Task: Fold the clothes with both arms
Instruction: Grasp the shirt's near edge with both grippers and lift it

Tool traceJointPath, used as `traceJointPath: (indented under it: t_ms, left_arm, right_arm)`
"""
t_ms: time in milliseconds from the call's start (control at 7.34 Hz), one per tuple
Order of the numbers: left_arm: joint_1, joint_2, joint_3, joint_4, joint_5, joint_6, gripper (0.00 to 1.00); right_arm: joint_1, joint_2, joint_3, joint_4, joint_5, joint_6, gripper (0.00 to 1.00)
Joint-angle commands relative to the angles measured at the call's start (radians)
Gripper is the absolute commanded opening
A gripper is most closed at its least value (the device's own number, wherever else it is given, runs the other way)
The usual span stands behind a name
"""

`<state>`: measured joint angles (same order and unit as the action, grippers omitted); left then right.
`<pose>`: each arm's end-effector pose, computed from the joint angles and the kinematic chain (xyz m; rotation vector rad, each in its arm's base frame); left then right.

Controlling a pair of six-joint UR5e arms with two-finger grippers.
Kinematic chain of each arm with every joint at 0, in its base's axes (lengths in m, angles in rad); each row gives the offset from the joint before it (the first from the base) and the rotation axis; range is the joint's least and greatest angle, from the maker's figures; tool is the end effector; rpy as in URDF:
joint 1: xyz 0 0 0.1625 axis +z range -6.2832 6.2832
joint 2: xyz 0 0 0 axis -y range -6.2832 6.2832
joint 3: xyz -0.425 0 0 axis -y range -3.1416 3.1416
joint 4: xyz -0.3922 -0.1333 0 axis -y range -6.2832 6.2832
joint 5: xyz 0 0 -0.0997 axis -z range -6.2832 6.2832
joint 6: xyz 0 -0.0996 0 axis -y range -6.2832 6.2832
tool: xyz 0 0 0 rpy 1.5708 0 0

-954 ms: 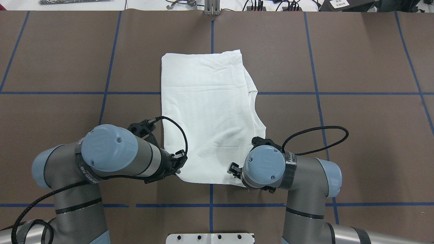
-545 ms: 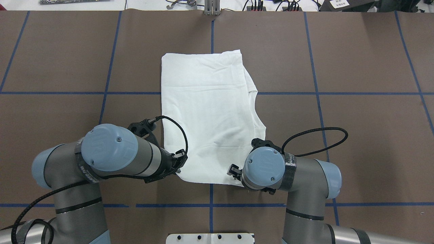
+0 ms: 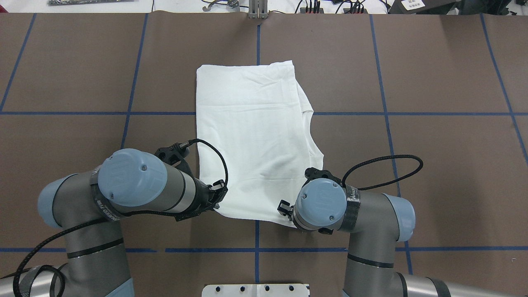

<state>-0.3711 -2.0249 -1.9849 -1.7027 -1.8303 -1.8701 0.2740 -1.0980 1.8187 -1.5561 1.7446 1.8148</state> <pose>0.4965 -0.3088 0.2132 -0.2036 1.0123 -0.4809 -0.5731 -0.2817 0.2879 -0.1561 -0.7418 0.4293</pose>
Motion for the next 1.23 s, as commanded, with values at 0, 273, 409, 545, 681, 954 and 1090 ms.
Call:
traceJointPath:
  t_ms: [0,273,409,545,681,954,1090]
  left_arm:
    - [-0.005,-0.002,0.0,0.0,-0.001,0.0,0.0]
    - [-0.008,-0.002,0.0,-0.002,-0.001,0.002,0.0]
    - [-0.009,-0.003,0.0,-0.002,-0.001,0.002,0.0]
    - [-0.012,-0.011,0.0,-0.002,-0.001,0.002,0.0]
    - [-0.014,-0.011,-0.005,0.0,-0.003,0.002,0.0]
    - [-0.012,-0.008,-0.021,0.005,-0.045,0.008,0.0]
    - [-0.009,-0.008,-0.056,0.062,-0.072,0.008,0.0]
  right_arm:
    - [0.011,0.007,0.014,0.005,0.003,-0.002,0.01]
    - [0.025,0.027,0.021,0.007,0.001,0.008,0.0]
    - [0.039,0.036,0.027,0.008,0.003,0.011,0.0]
    - [0.046,0.035,0.036,0.039,0.001,0.103,0.0]
    - [0.057,0.029,0.039,0.071,0.013,0.119,0.0]
    - [0.062,-0.032,0.13,0.064,0.038,0.12,0.0]
    - [0.062,-0.052,0.199,0.047,0.058,0.126,0.0]
